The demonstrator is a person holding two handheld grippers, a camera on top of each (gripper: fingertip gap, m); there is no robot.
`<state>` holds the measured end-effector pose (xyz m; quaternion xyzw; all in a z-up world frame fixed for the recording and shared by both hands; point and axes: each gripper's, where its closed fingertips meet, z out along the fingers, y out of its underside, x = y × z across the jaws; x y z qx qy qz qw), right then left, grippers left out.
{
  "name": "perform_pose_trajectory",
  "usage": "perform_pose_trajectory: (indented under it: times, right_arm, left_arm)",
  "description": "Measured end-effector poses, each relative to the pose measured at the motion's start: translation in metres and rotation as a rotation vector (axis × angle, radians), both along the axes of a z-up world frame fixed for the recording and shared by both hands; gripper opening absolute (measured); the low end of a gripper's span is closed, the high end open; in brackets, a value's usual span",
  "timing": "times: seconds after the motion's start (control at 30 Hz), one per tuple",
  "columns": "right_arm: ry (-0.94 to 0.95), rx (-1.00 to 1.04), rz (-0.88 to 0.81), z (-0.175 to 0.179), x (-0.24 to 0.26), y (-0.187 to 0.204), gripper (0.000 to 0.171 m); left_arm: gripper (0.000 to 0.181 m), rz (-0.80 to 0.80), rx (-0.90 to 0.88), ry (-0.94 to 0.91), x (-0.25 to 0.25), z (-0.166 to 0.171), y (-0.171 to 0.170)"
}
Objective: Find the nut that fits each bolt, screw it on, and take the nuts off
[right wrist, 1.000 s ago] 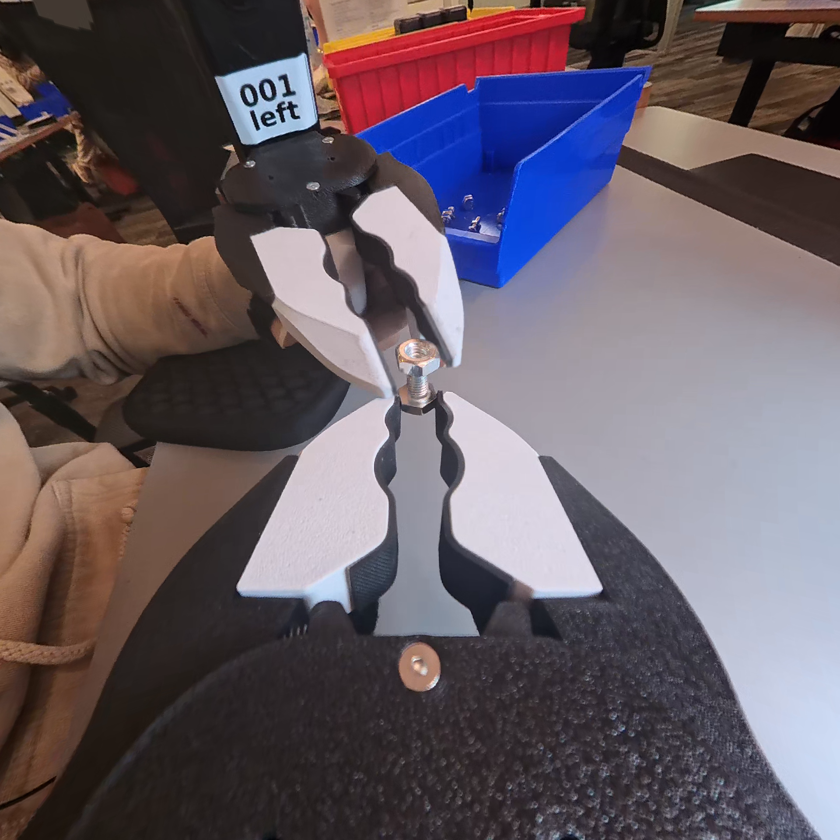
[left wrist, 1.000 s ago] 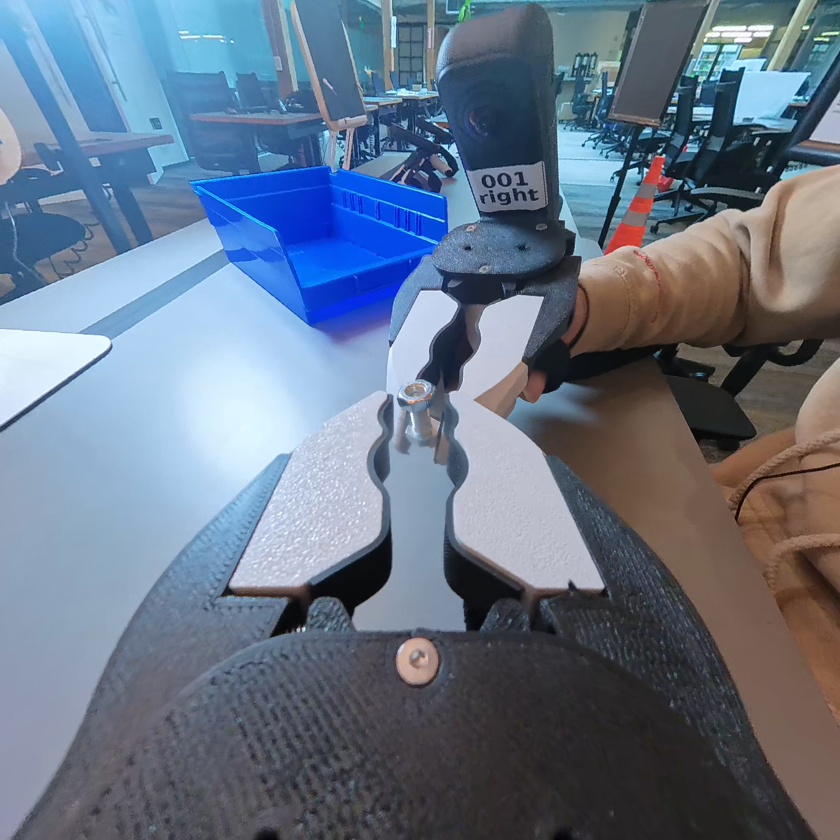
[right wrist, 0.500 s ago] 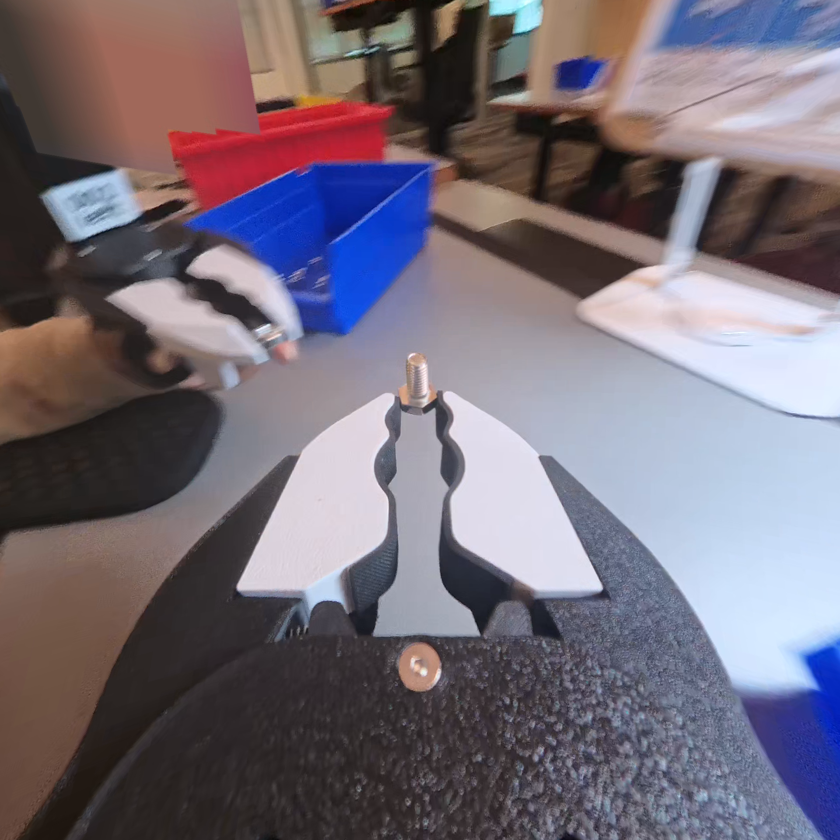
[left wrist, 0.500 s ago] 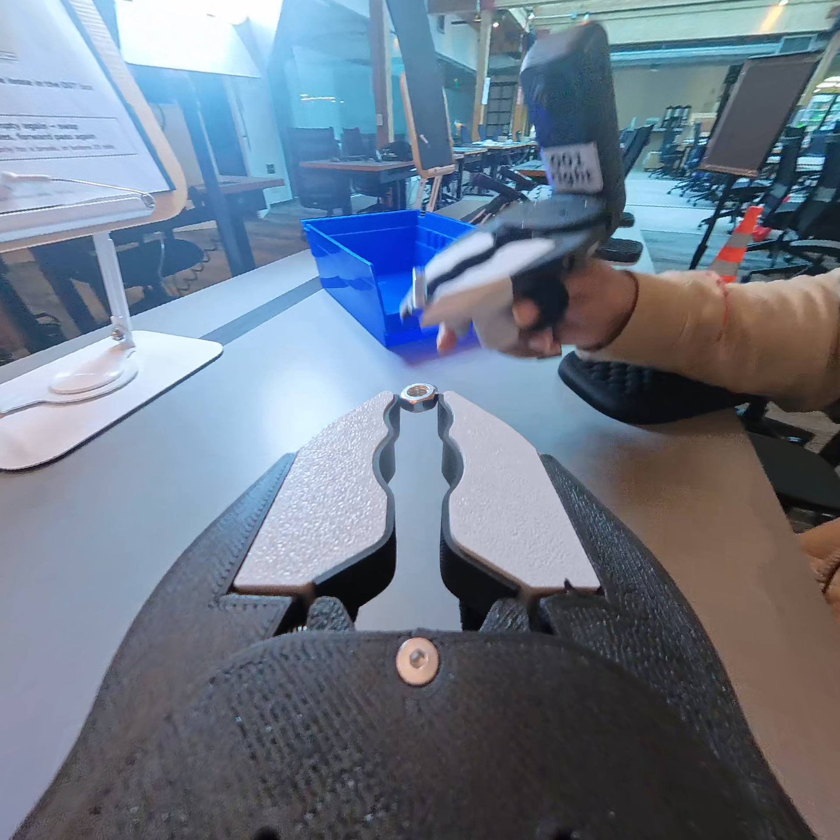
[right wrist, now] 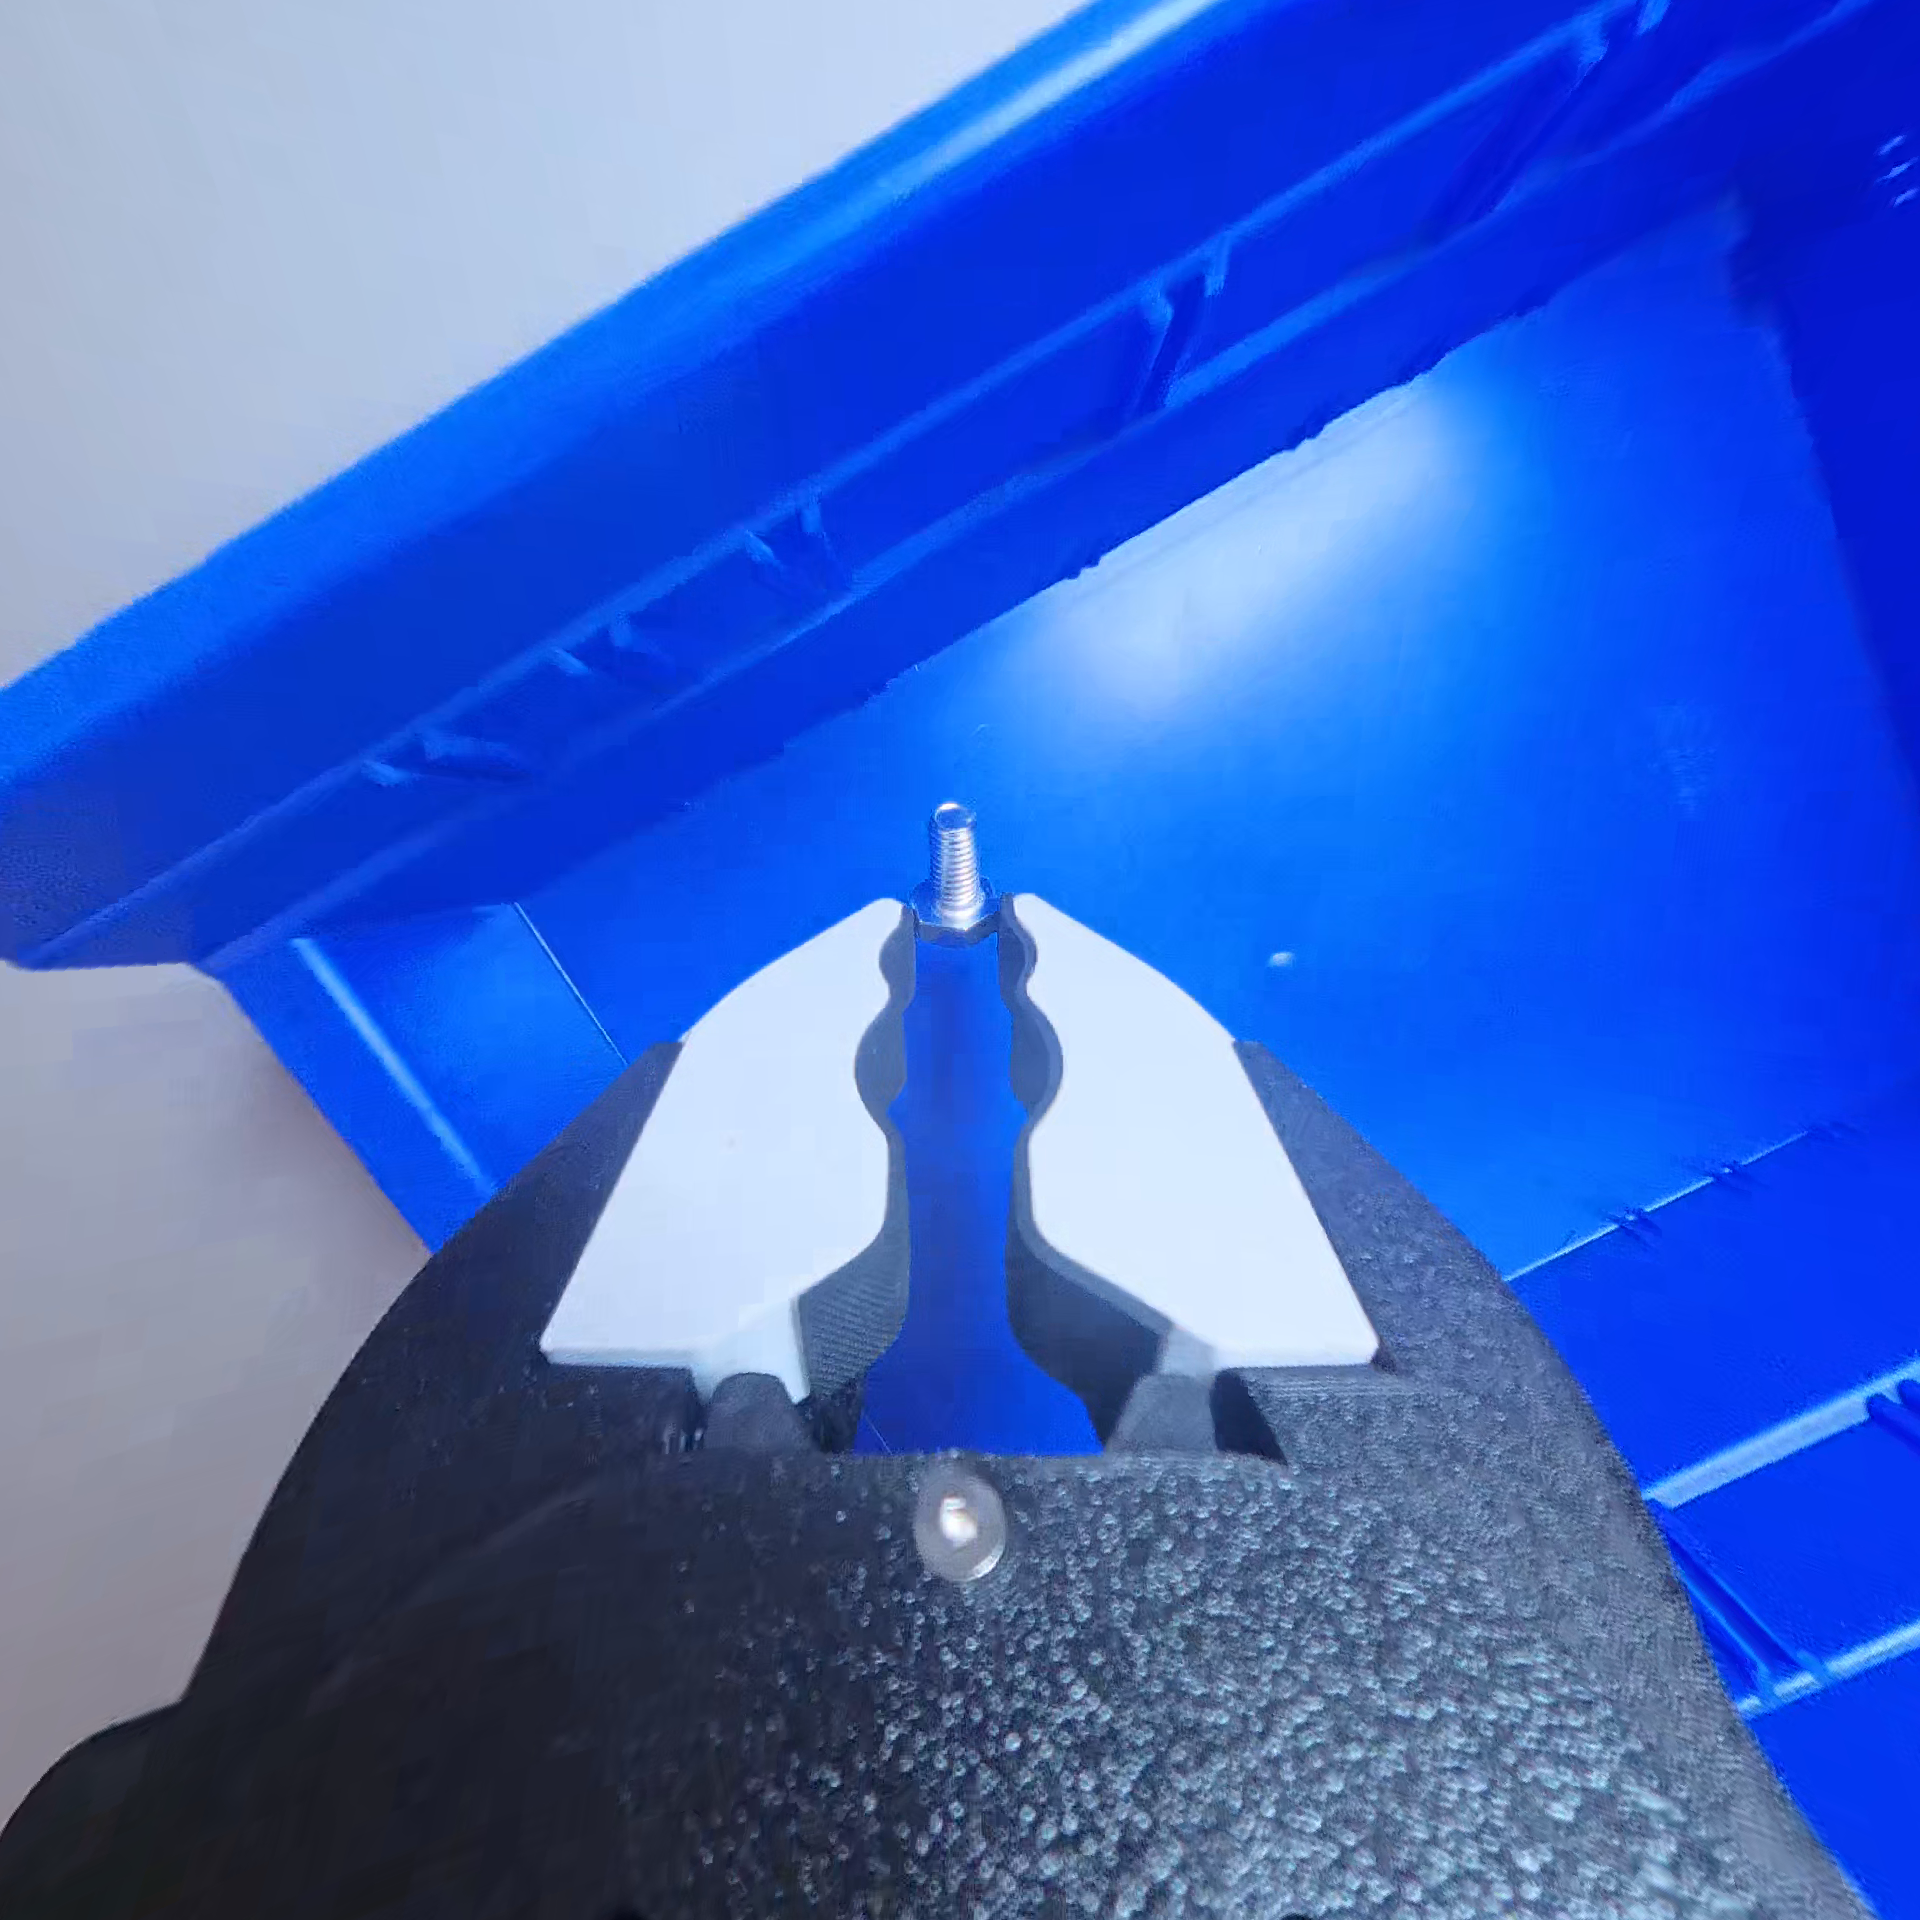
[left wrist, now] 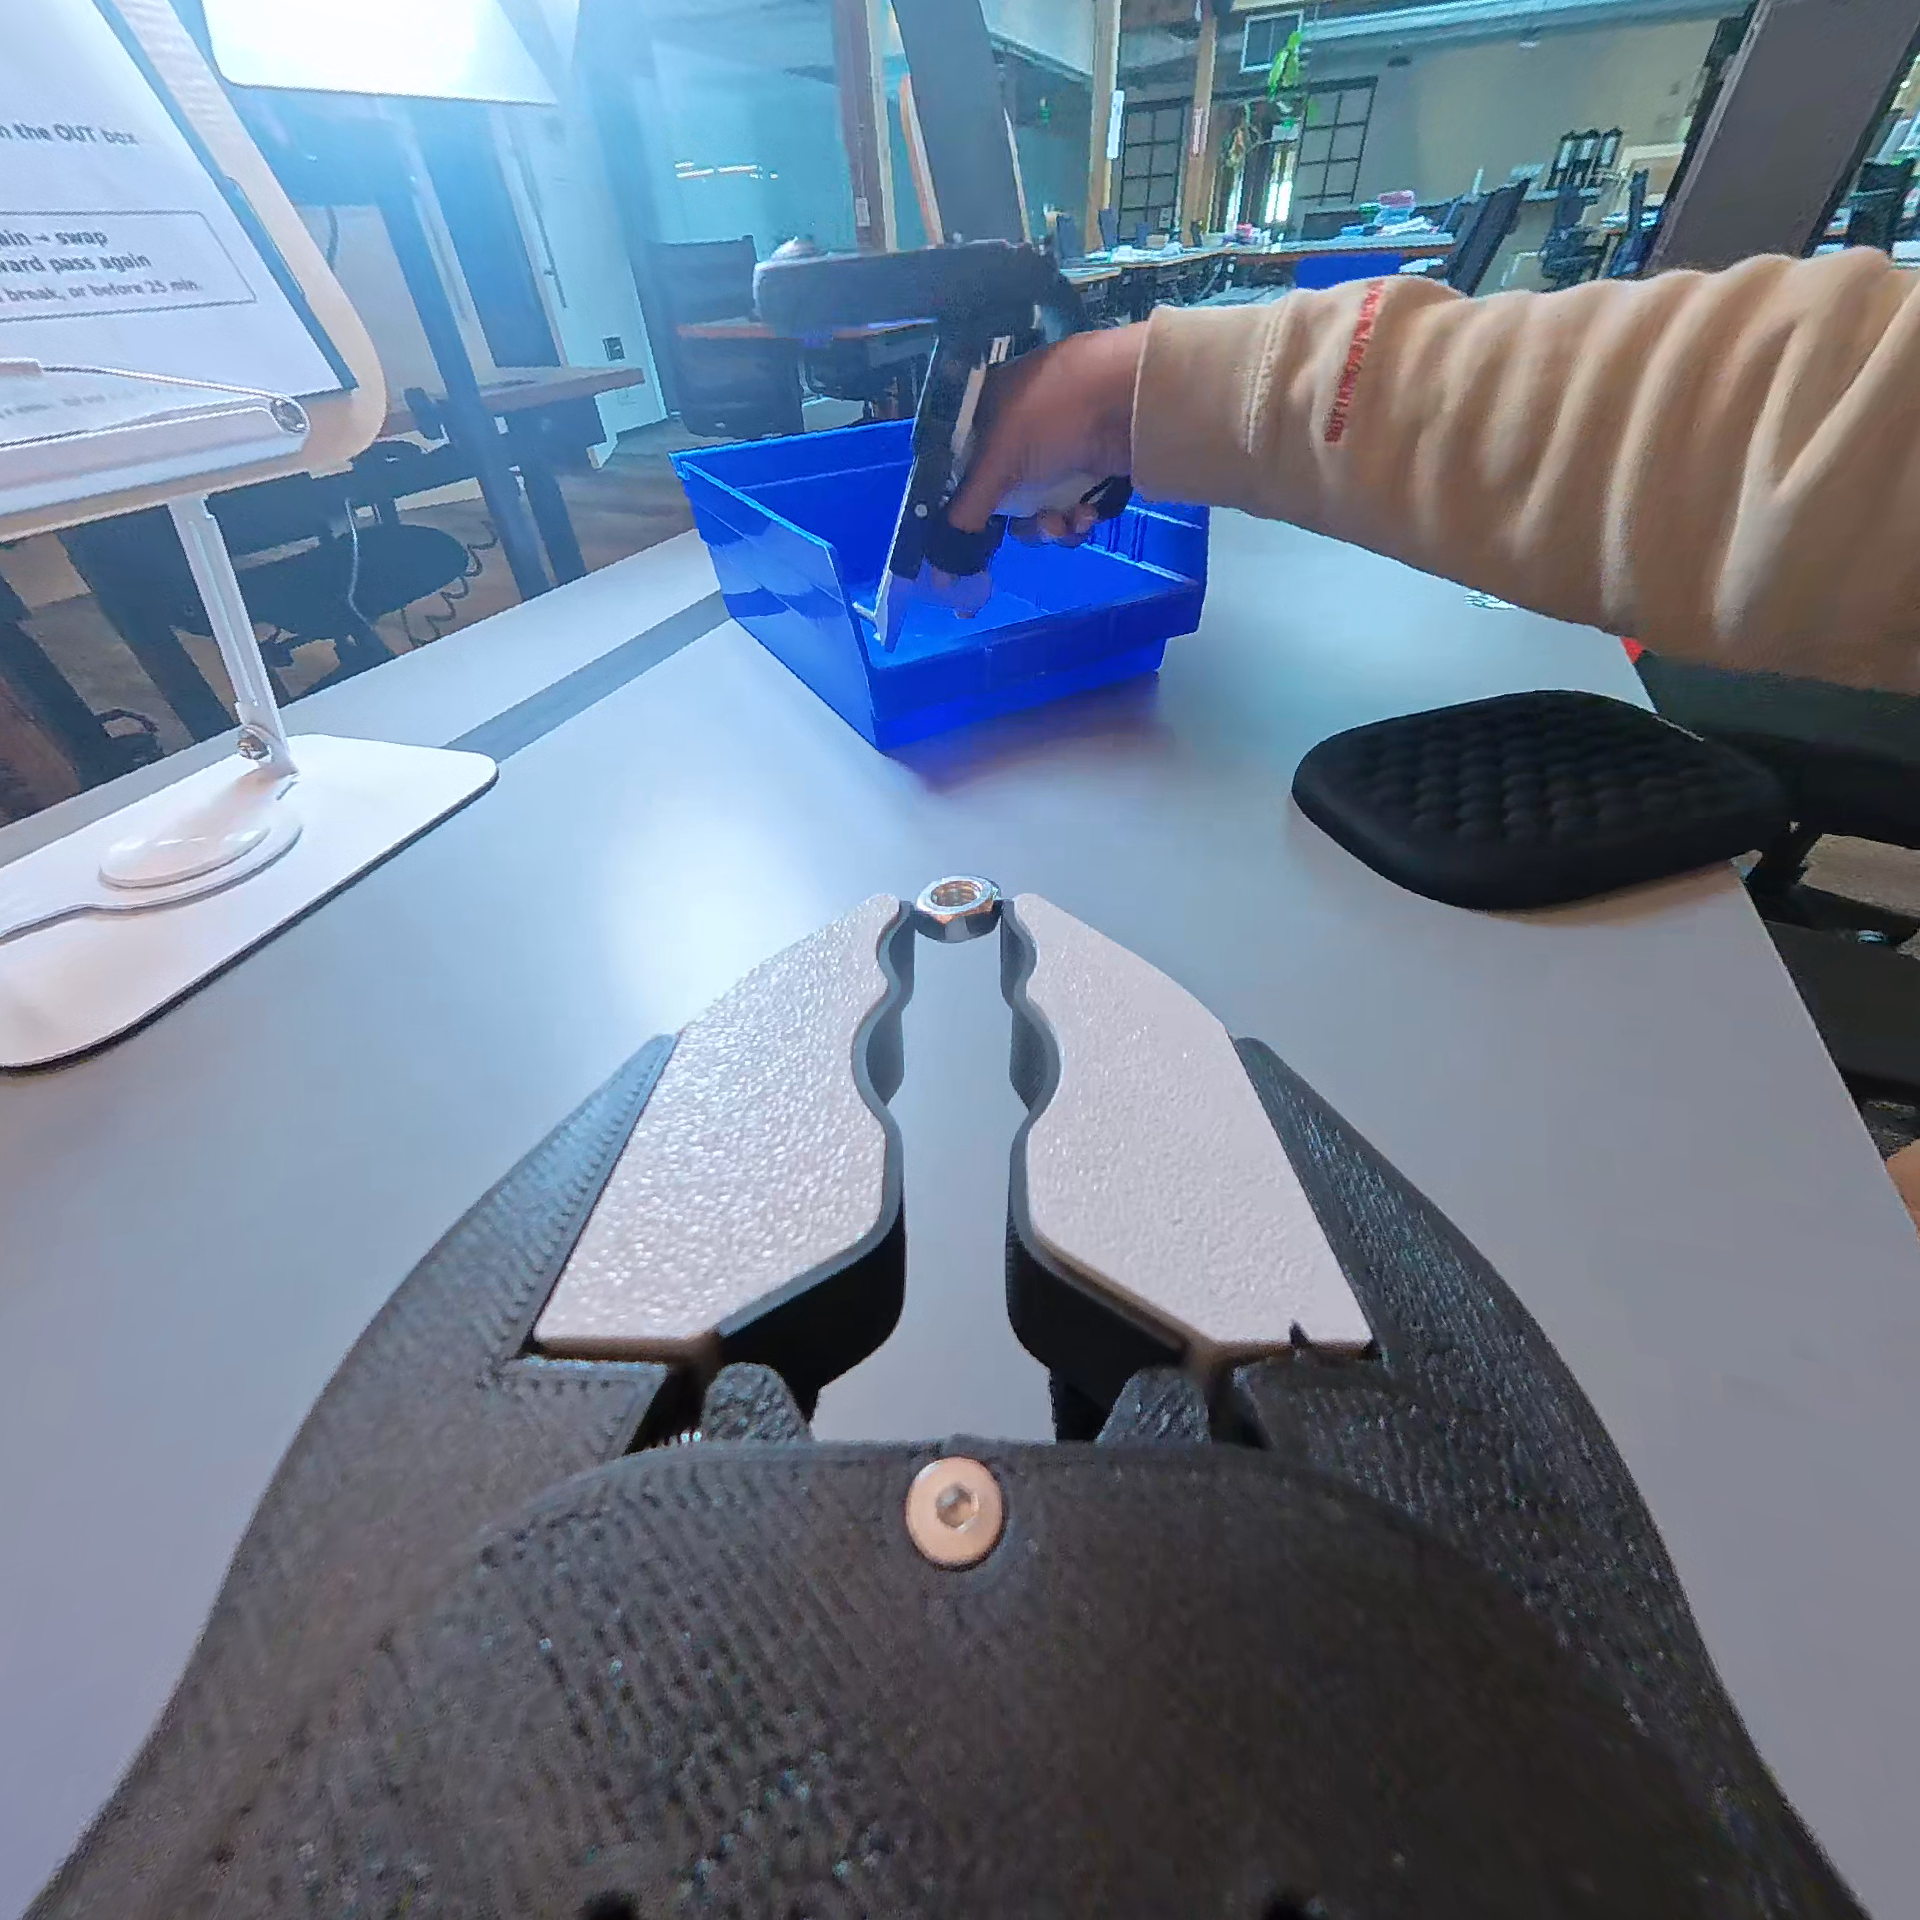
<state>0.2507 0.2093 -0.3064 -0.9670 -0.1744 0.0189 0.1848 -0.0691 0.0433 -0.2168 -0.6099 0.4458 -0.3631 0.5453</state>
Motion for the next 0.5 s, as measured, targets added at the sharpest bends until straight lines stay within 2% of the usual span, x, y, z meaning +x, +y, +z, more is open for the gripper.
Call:
perform_pose_trajectory:
  times: [0.17,0.3,0.4,0.5]
  right_arm:
    - [-0.025,-0.089,0.008,-0.013,0.001,-0.004,0.016]
    - [-0.010,-0.040,0.007,-0.006,-0.001,-0.004,0.033]
    - [0.037,0.147,0.014,0.026,-0.013,0.003,0.034]
    - [0.185,0.413,0.141,0.084,-0.070,-0.010,0.033]
  left_arm:
    - [0.016,0.002,-0.001,0.003,-0.001,-0.001,0.002]
    - [0.016,-0.003,-0.004,0.005,0.000,-0.002,0.001]
    - [0.016,0.000,0.002,0.003,0.000,-0.001,0.001]
    - [0.015,0.010,0.022,0.004,0.000,0.000,0.001]
